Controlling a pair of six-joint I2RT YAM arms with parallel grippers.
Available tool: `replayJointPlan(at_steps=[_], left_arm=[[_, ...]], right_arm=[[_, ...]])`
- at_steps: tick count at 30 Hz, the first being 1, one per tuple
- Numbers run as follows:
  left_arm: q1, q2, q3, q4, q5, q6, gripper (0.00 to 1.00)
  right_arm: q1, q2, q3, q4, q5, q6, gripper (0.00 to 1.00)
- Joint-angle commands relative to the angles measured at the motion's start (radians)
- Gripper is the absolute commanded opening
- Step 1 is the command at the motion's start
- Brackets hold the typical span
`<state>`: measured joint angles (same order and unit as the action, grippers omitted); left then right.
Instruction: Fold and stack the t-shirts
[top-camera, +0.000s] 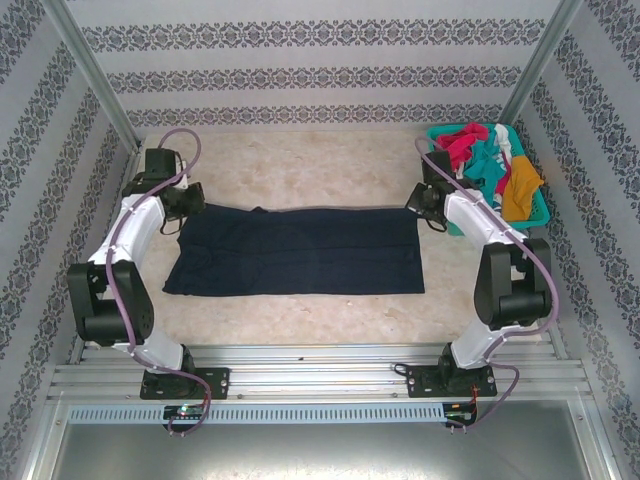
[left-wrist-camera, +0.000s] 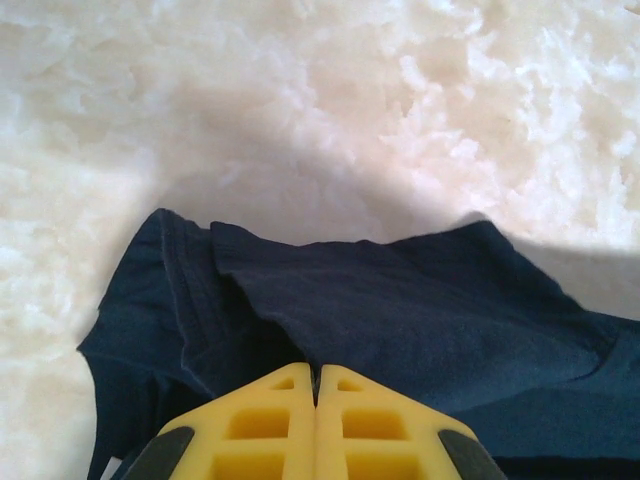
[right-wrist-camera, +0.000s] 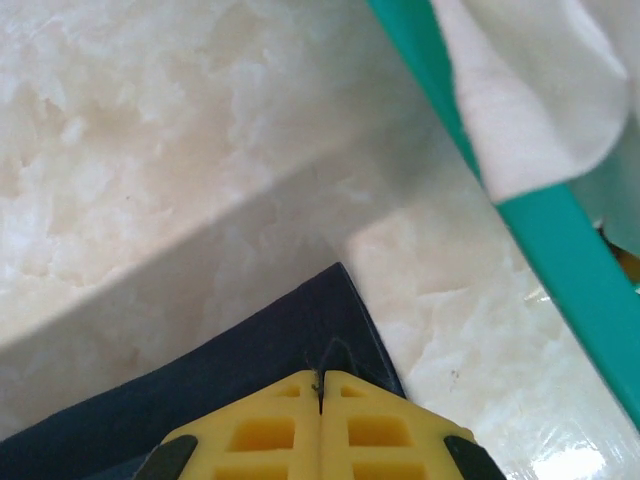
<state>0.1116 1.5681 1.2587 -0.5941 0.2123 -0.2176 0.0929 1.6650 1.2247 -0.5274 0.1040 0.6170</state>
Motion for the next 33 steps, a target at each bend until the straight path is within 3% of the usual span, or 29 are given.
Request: replayJointPlan(at_steps=[1,17,33], left_arm=[[0.011,-0.063,-0.020,-0.030,-0.046,-0.006,0.00],[0.017,-0.277,-0.143,-0.170,-0.089,-0.057,0.00],[0.057,-0.335,-0.239,-0.215,-0.128,-0.038,0.00]], right_arm=[[-0.014,-0.073,-0.041,-0.009,0.002,-0.020,0.00],[-0.025,-0.178,-0.112,-0.075,-0.010,-0.039,0.00],[-0.024,-0.271,-0.280,-0.105,-0.060,-0.008,0.00]])
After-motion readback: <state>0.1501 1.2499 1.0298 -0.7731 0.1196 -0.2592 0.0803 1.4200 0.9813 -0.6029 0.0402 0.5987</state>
